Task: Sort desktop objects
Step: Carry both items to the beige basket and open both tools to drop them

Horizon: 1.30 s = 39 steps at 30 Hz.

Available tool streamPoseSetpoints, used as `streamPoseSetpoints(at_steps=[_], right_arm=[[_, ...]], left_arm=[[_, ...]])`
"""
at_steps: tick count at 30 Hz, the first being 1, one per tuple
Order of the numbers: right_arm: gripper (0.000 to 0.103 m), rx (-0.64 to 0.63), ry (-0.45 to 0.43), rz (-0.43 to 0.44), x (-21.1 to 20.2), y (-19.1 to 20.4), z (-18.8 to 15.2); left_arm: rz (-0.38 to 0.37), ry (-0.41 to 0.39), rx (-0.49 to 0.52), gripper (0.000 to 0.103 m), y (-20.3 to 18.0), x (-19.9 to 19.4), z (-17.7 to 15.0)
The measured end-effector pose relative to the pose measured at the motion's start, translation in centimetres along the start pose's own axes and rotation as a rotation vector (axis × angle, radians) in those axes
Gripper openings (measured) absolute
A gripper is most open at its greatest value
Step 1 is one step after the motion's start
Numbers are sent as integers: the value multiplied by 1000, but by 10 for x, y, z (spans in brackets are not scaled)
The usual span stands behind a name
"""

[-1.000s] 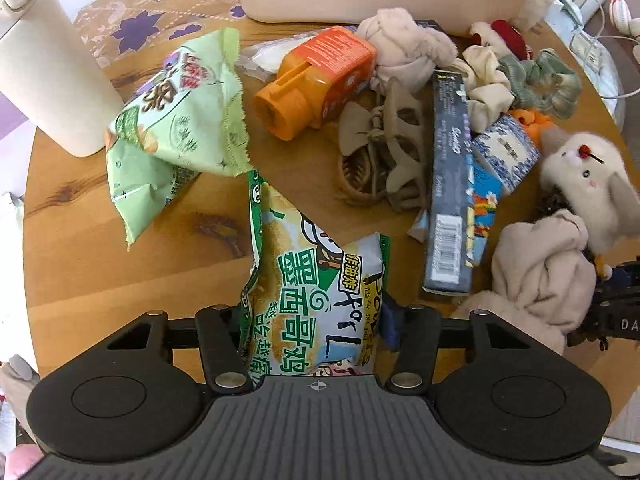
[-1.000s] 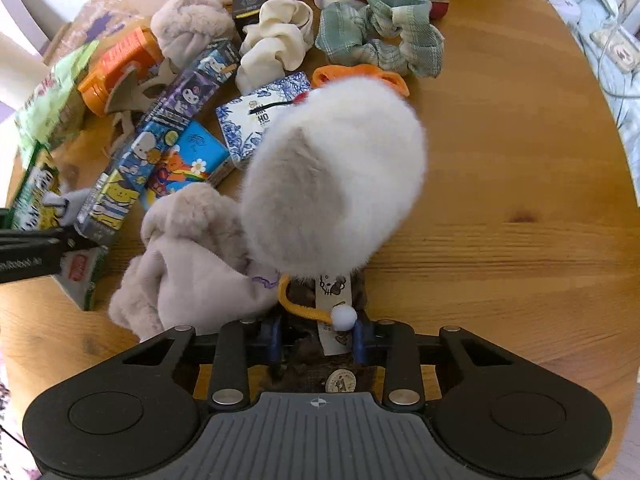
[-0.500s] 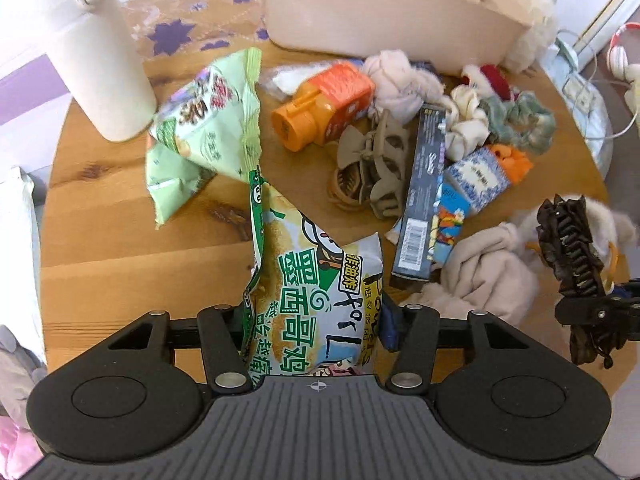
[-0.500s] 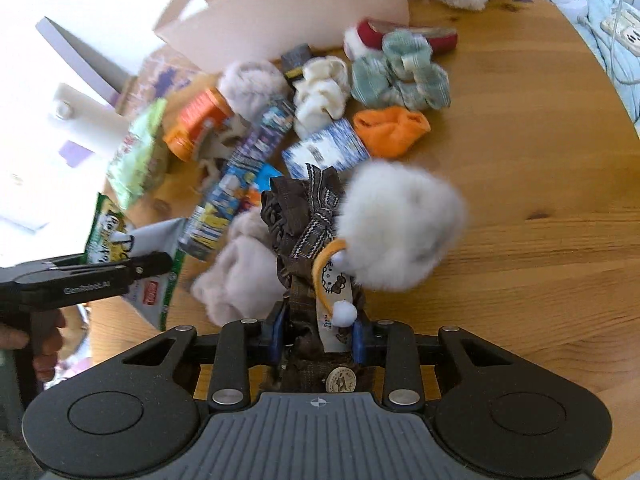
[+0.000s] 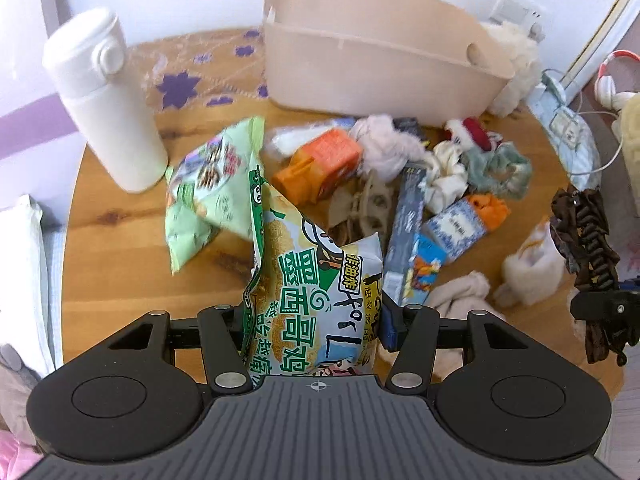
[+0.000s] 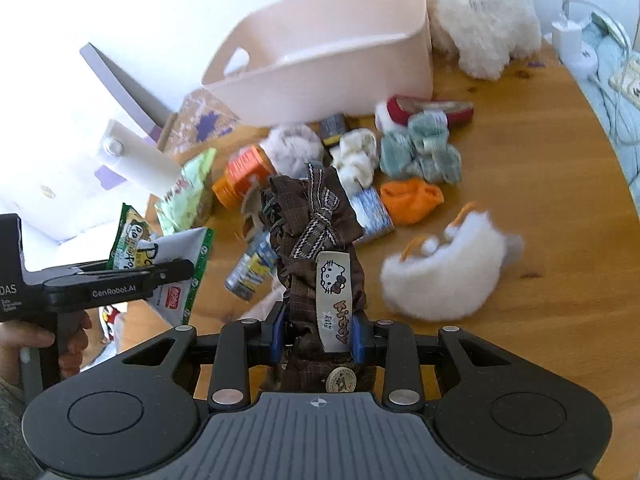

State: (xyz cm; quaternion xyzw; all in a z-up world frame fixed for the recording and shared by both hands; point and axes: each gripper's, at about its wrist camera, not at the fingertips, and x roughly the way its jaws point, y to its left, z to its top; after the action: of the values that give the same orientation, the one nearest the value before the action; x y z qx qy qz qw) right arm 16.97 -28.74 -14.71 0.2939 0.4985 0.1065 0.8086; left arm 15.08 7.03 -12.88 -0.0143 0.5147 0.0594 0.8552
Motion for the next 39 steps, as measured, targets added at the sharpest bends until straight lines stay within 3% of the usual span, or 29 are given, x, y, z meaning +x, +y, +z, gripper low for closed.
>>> streamPoseSetpoints(at_steps=[15,29,39], right_arm=[[29,-57,-182,10,-27,7,95],[29,-73,-293,-57,-12,-20,201],[30,-82,-297,-148,28,-27,254]], left_arm=[[0,-174,122,56,-32,-23,86],[52,-275,185,56,-75,-3,182],[103,-250,205,56,-109,44,231]])
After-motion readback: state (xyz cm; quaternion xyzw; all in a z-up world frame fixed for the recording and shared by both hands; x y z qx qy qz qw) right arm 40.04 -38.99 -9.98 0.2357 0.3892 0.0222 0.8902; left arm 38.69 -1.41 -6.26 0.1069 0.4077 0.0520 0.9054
